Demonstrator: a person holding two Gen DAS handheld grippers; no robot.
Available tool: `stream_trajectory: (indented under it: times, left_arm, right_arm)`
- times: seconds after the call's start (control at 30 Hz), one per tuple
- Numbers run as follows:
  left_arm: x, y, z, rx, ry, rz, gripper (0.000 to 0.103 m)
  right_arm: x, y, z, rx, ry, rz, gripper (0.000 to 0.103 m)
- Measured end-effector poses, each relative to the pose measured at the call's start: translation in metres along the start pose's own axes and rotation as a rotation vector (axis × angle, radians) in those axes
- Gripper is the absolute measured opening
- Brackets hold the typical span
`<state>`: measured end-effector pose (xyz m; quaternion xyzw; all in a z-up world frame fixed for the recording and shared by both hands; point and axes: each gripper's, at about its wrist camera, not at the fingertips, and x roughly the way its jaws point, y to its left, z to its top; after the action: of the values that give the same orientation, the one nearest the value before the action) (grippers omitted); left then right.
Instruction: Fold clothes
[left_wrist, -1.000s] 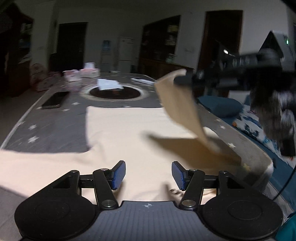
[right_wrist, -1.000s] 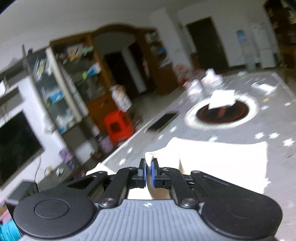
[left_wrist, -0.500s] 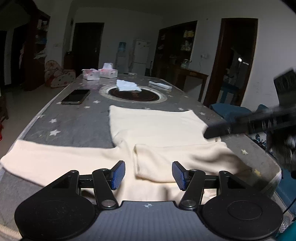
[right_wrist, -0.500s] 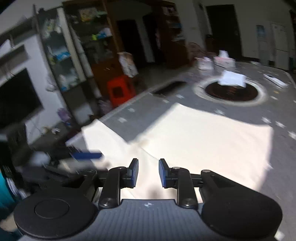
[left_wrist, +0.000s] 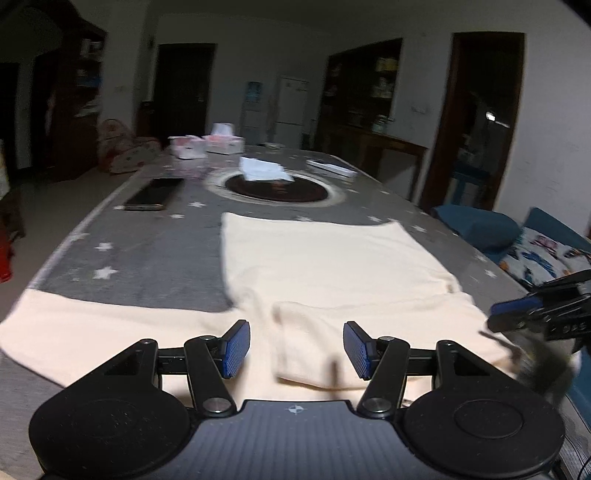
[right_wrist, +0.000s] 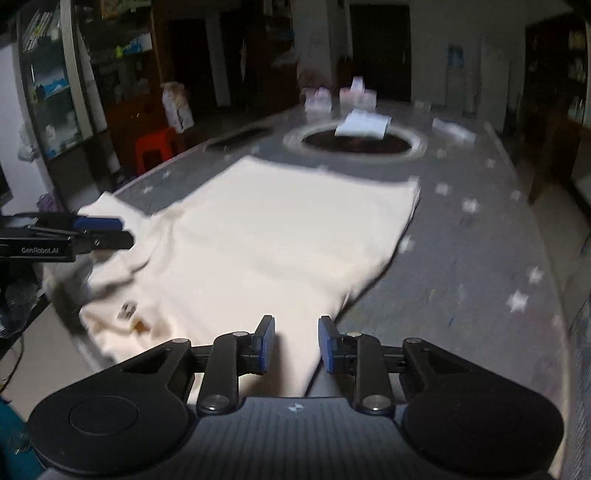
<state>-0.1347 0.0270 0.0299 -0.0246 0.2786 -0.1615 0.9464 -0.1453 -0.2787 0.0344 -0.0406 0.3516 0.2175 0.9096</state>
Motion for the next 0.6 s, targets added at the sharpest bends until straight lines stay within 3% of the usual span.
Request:
stream_trajectory:
  times: [0.17,0.33,0.37,0.47,0.6]
  left_arm:
    - [0.004,0.022,0.003,-0.049,-0.002,0.076,0.059]
    - [0.008,0.037,-0.002,-0.066,0.021,0.107,0.059]
    - [0.008,0.039,-0.003,-0.069,0.026,0.11,0.059]
    - [0.011,0.042,-0.007,-0.078,0.041,0.119,0.059]
    - [0.012,0.044,-0.01,-0.073,0.043,0.128,0.059]
  right_arm:
    - [0.018,-0.002,0.019,-0.079,-0.04,0.002,0.027]
    - [0.04,-0.007,0.026,-0.186,0.019,0.035,0.031]
    - [0.042,-0.008,0.026,-0.198,0.035,0.046,0.029]
    - [0.042,-0.009,0.025,-0.218,0.062,0.067,0.006]
    - [0.025,-0.013,0.024,-0.21,0.036,0.037,0.005]
